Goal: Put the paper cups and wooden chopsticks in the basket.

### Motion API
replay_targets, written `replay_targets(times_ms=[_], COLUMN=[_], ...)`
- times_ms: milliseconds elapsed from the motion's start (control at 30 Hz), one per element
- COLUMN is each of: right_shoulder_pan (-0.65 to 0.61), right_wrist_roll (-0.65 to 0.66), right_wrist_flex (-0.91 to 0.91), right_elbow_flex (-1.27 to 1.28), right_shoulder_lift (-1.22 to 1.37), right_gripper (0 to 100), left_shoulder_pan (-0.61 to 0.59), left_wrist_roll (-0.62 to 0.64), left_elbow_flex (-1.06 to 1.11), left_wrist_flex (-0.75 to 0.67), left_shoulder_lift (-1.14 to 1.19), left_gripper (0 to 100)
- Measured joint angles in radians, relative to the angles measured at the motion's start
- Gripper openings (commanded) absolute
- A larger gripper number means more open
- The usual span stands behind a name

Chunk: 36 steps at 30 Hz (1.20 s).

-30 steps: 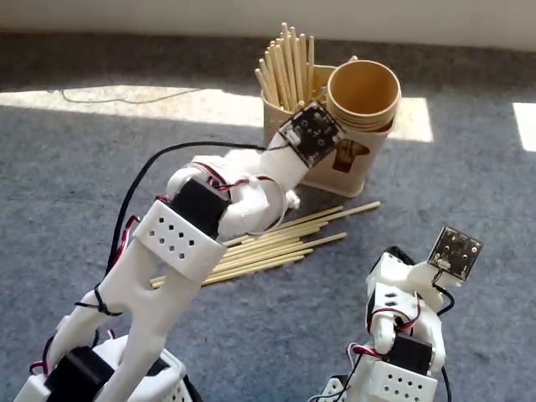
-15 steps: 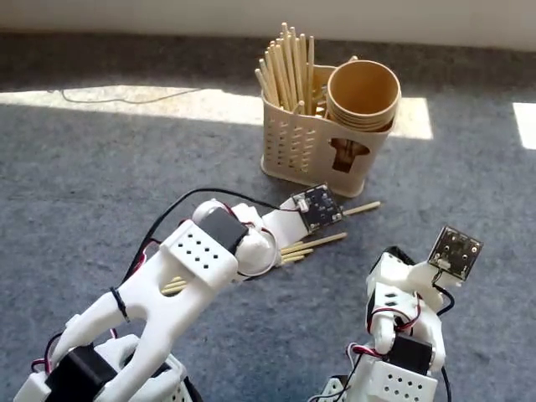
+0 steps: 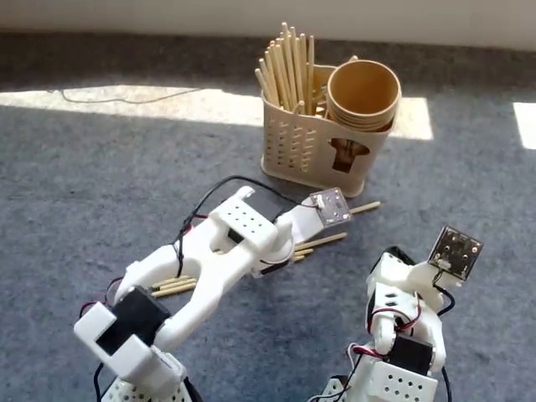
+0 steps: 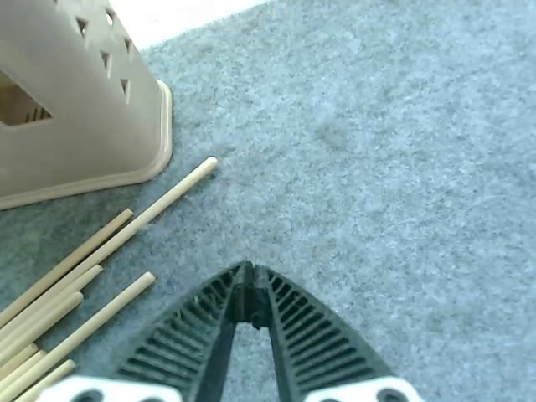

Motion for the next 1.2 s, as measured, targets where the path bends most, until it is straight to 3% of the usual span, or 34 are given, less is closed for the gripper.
replay_targets(times_ms=[267, 400, 967, 1200], right_shoulder_pan=[0.000, 0.000, 0.000, 0.000], right_wrist_roll=[0.000, 0.000, 0.000, 0.000], right_wrist_flex=[0.000, 0.000, 0.000, 0.000], right_elbow_flex=[0.000, 0.000, 0.000, 0.000], right_shoulder_lift=[0.000, 0.000, 0.000, 0.000], right_gripper=[0.5, 0.5, 0.5, 0.5], left_shoulder_pan=[-0.005, -0.002, 0.003, 0.003], left_wrist_roll=[0.000, -0.002, -0.002, -0.002], left_elbow_flex=[-0.083, -0.101, -0.152, -0.087], left_wrist_flex=[-0.006, -0.006, 0.106, 0.110], left_shoulder_lift=[0.152, 0.178, 0.178, 0.032], left_gripper=[9, 2, 1, 1])
